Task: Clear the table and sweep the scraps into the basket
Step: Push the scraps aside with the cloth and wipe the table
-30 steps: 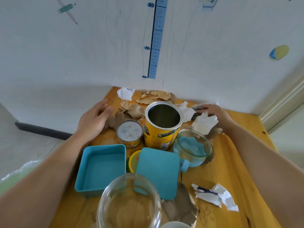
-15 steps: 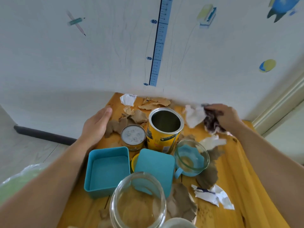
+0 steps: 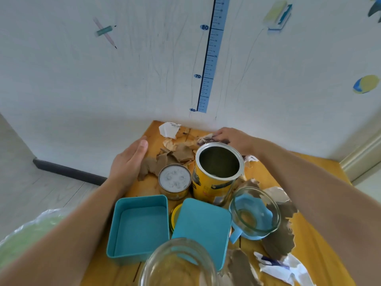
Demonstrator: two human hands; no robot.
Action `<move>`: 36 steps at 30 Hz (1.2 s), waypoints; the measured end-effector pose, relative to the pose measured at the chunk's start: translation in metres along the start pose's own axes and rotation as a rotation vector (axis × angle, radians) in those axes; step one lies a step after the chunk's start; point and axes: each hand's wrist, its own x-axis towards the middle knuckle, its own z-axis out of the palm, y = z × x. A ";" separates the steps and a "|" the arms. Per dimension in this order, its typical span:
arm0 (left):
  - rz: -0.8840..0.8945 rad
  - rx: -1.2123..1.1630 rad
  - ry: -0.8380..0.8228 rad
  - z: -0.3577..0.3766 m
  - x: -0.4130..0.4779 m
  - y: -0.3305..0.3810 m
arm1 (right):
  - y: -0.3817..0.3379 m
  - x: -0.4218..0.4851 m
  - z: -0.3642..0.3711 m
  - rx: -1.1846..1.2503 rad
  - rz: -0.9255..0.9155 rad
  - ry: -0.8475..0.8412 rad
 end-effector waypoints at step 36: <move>0.199 0.124 0.038 -0.002 0.001 0.004 | -0.088 0.083 -0.002 0.023 -0.146 -0.276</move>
